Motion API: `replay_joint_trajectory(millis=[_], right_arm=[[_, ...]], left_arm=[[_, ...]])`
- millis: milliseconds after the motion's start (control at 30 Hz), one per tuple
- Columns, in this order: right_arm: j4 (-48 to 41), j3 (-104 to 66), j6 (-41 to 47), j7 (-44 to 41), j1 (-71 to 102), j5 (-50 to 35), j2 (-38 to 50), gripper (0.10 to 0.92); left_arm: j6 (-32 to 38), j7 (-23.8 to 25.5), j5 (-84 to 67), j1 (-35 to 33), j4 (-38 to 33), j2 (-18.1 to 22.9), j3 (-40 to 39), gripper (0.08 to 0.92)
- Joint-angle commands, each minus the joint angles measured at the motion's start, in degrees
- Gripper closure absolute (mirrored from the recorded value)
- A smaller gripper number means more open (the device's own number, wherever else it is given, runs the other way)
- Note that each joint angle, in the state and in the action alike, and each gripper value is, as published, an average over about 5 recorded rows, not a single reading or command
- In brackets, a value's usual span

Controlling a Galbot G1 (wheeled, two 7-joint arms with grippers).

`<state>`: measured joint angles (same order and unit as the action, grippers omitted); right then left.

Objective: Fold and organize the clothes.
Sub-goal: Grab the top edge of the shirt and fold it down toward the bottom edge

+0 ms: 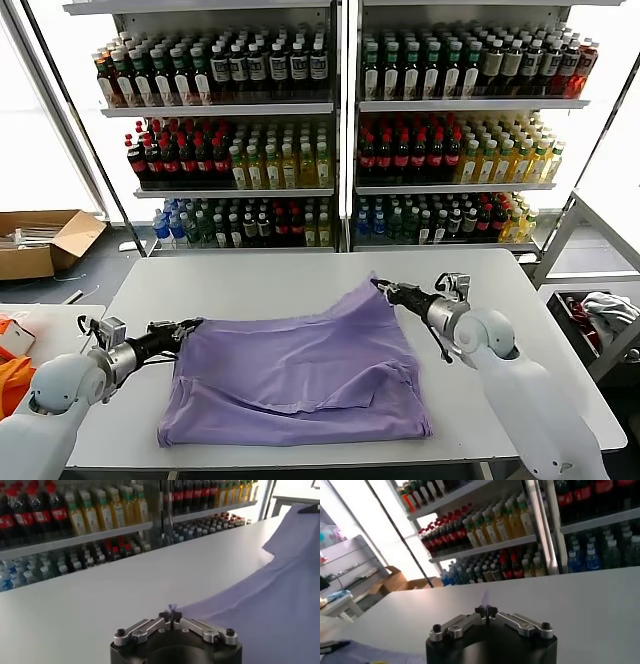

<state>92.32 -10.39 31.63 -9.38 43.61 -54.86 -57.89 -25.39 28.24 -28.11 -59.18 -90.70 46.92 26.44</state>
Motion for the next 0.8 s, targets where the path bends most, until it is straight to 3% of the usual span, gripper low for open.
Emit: replay_joint_trajectory(millis=[33,333,633,800], right_arm=[[17.7,-6.8,-0.6,1.2,16.8,-4.6,7.6,0.920],[26.9,-15.1,-2.5,2.3,33.0,-4.3,10.8,0.920],[27.7,-16.8,-4.1,2.5,40.5,-1.9,12.8,0.920],[27.6,-16.1,-3.7,2.8,41.2,1.1,13.8,0.914]], left_arm=[[1.5,0.0,1.5,-11.9,-14.4,-0.1,8.5,0.913],[2.2,0.0,3.1,-30.1,-21.9,-0.5,19.7,0.913],[3.0,-0.9,3.9,-39.4,-24.6,0.4,20.6,0.913],[3.3,-2.5,5.4,-40.6,-23.4,0.9,18.4,0.913]])
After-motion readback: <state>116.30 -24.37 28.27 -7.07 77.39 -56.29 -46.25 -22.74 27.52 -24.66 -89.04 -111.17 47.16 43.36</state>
